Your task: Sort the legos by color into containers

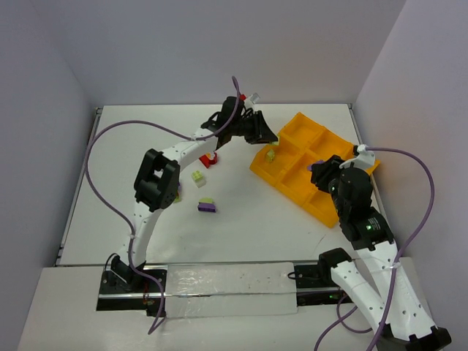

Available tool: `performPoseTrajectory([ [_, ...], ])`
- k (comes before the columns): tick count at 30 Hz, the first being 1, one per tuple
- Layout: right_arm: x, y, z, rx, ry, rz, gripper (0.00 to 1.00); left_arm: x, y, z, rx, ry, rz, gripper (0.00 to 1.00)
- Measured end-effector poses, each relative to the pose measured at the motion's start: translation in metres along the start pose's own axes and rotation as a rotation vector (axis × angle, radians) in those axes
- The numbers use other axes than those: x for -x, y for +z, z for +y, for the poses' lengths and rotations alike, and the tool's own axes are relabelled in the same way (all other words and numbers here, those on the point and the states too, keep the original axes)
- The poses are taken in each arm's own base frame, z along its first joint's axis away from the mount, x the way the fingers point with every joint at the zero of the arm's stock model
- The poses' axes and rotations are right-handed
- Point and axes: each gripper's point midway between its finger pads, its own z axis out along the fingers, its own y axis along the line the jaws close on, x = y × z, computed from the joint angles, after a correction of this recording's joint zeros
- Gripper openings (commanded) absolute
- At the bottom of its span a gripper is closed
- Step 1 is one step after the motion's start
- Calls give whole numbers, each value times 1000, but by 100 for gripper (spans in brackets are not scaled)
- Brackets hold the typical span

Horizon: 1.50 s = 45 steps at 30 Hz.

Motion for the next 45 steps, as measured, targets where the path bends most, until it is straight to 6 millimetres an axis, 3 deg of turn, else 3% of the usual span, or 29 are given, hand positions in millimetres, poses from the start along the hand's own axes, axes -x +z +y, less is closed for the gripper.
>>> performPoseTrajectory([
  [3, -1, 0, -3, -13, 0, 2, 0, -3, 19, 16, 29, -46, 2, 11],
  [8, -1, -1, -4, -17, 1, 1, 0, -9, 35, 36, 82, -90, 7, 59],
  [12, -2, -1, -4, -15, 3, 1, 0, -10, 35, 36, 93, -93, 8, 73],
  [22, -14, 5, -3, -10, 3, 45, 0, -21, 39, 27, 87, -58, 29, 73],
  [29, -18, 8, -1, -3, 0, 64, 0, -20, 21, 2, 76, -20, 22, 72],
  [35, -31, 14, -2, -6, -6, 106, 0, -5, -9, -34, 53, 31, -26, 73],
  [38, -36, 19, -2, -11, -11, 127, 0, -2, -31, -42, 86, 52, -60, 75],
  [45, -56, 37, -8, -47, -29, 187, 0, -9, -110, -25, 265, 71, -153, 75],
])
